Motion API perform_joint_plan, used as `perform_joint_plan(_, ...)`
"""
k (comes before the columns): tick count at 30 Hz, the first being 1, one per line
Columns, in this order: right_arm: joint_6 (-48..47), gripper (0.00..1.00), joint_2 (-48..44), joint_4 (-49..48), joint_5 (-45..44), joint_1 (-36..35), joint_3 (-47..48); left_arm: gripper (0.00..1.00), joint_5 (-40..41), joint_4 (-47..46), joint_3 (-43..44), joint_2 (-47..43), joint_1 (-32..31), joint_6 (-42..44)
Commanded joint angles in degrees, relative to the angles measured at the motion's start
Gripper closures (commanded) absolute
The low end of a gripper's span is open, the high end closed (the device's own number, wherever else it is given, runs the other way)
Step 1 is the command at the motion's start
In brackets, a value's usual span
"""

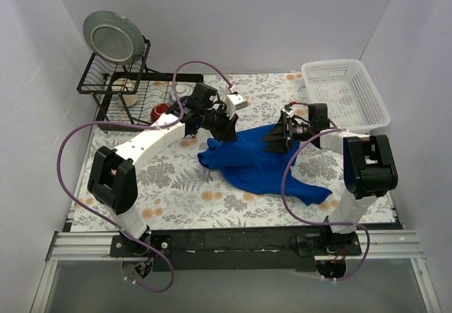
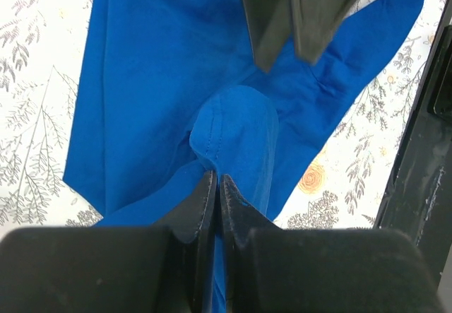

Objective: Roll the t-shirts
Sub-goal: Flatten out the T-shirt at the center of the board.

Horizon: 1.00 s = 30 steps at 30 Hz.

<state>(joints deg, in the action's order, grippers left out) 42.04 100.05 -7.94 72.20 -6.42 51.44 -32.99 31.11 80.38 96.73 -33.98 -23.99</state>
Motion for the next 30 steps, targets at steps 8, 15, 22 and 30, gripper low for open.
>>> perform_joint_plan(8, 4.27, 0.24, 2.96, -6.91, 0.13, -3.78, 3.66, 1.0, -0.05, 1.58, 2.59, -0.84, -0.21, 2.63)
perform_joint_plan(15, 6.38, 0.26, 6.47, -9.1, 1.27, -7.29, 6.92, 1.0, -0.76, 1.49, 2.33, -0.84, -0.21, 2.1)
perform_joint_plan(22, 6.91, 0.31, 7.79, -9.28, 1.27, -8.61, 7.71, 1.0, -0.49, 1.32, 2.24, -0.66, -0.3, 2.1)
perform_joint_plan(30, 6.47, 0.52, 8.85, -9.98, -0.31, -8.62, 9.12, 1.0, -0.76, 1.41, 1.18, -1.19, -0.21, 1.84)
